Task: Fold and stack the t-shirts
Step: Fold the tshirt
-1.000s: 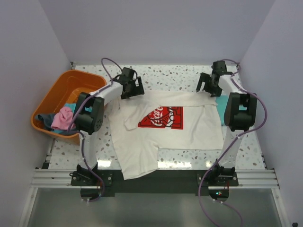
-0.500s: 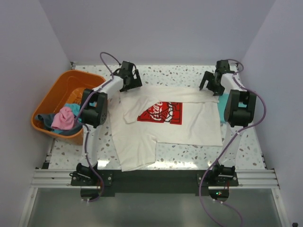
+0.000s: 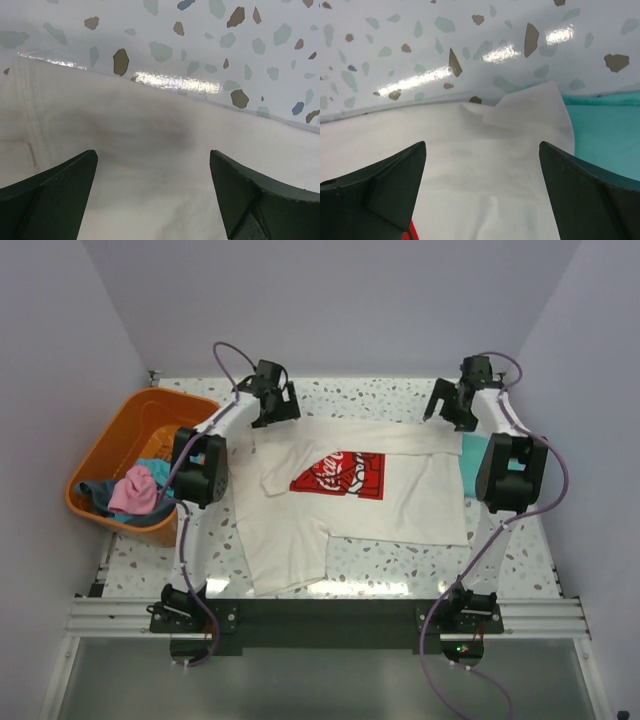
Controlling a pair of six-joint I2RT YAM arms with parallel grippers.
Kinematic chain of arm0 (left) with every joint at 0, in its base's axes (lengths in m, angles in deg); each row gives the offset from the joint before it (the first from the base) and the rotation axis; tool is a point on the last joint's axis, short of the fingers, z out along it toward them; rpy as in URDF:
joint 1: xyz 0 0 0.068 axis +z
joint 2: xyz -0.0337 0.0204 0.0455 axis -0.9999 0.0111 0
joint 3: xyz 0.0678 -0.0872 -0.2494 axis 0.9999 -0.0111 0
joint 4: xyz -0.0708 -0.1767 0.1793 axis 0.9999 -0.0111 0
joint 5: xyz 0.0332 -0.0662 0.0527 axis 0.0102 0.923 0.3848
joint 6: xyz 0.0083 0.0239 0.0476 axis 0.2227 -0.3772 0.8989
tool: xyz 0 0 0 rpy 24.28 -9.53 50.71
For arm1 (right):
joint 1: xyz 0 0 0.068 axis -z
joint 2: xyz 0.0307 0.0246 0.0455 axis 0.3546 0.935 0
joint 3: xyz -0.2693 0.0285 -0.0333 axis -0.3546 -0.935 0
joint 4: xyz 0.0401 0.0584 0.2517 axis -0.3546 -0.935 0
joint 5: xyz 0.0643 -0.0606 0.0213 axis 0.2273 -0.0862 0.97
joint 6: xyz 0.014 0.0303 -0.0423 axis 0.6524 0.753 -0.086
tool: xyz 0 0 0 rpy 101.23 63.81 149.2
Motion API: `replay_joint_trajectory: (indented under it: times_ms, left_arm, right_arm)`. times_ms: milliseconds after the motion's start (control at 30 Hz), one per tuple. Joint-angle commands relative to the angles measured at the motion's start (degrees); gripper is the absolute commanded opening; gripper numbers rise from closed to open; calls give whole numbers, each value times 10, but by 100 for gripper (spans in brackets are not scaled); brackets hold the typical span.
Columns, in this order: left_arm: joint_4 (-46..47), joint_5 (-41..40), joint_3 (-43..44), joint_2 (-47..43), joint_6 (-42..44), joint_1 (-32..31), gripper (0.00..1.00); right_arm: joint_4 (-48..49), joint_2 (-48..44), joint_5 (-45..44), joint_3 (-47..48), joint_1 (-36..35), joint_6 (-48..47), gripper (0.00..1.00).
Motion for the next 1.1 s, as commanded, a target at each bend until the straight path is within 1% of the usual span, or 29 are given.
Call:
replay_joint_trajectory:
  times_ms: [0, 33, 67, 100, 133, 167, 200, 233, 267, 300, 333, 367, 400, 433, 467, 500, 533, 567, 600, 633, 667, 767, 800, 867, 967, 1067]
  left_arm:
    - [-43, -1, 26, -103, 20, -19, 100]
    - [-47, -13, 17, -124, 20, -27, 100]
    - [-50, -18, 4, -169, 20, -37, 100]
    - [-48, -22, -40, -195, 19, -57, 100]
    - [-47, -28, -68, -222, 11, -67, 100]
    - [-45, -31, -139, -282, 3, -77, 100]
    - [-32, -34, -182, -315, -5, -96, 100]
    - [-24, -38, -229, -350, -35, -105, 100]
    - [-16, -33, -276, -417, -51, -113, 100]
    - [3, -23, -369, -452, -60, -126, 100]
    - [4, -18, -413, -485, -84, -134, 100]
    - [-1, -31, -484, -545, -102, -147, 100]
    - [-20, -44, -515, -574, -117, -174, 100]
    - [-31, -60, -543, -602, -141, -193, 100]
    - [-44, -61, -588, -651, -156, -207, 100]
    - [-63, -56, -609, -675, -164, -231, 100]
    - [-74, -46, -628, -697, -180, -240, 100]
    - [-89, -47, -662, -736, -192, -250, 100]
    - [-125, -47, -678, -753, -202, -264, 100]
    - [-140, -47, -693, -770, -229, -272, 100]
    - [-148, -37, -713, -800, -234, -281, 100]
    - [-168, -4, -792, -843, -271, -310, 100]
    - [-172, 2, -803, -850, -277, -323, 100]
    - [-184, 8, -830, -863, -299, -341, 100]
    - [-186, 24, -857, -869, -313, -347, 100]
    - [-171, 50, -874, -864, -317, -353, 94]
  right_arm:
    - [-8, -146, 20, -26, 3, -11, 99]
    - [-2, -168, 20, -46, 2, -7, 99]
    - [1, -197, 20, -69, 1, 0, 99]
    - [4, -248, 19, -123, 1, 6, 98]
    - [12, -282, 17, -154, 1, 12, 99]
    - [16, -312, 15, -224, 2, 28, 99]
    - [20, -383, 13, -264, 1, 39, 99]
    - [36, -417, 13, -305, -1, 49, 99]
    - [46, -452, 13, -343, -5, 64, 99]
    - [50, -490, 11, -413, -6, 72, 99]
    - [40, -550, 2, -443, -8, 79, 98]
    - [32, -583, -3, -486, -11, 83, 99]
    - [21, -610, -8, -506, -12, 86, 99]
    - [-1, -664, -15, -523, -14, 89, 99]
    - [-10, -687, -22, -550, -13, 89, 99]
    - [-24, -708, -26, -560, -14, 91, 99]
    - [-53, -729, -42, -567, -14, 93, 99]
    - [-62, -756, -45, -582, -14, 93, 99]
    - [-74, -768, -45, -588, -14, 96, 99]
    - [-85, -779, -41, -595, -15, 102, 99]
    - [-85, -792, -31, -604, -14, 102, 99]
    - [-84, -797, -41, -636, -14, 115, 99]
    - [-85, -792, -55, -640, -14, 118, 99]
    - [-78, -783, -55, -654, -14, 121, 99]
    - [-63, -764, -47, -668, -15, 131, 99]
    - [-43, -755, -40, -682, -14, 145, 99]
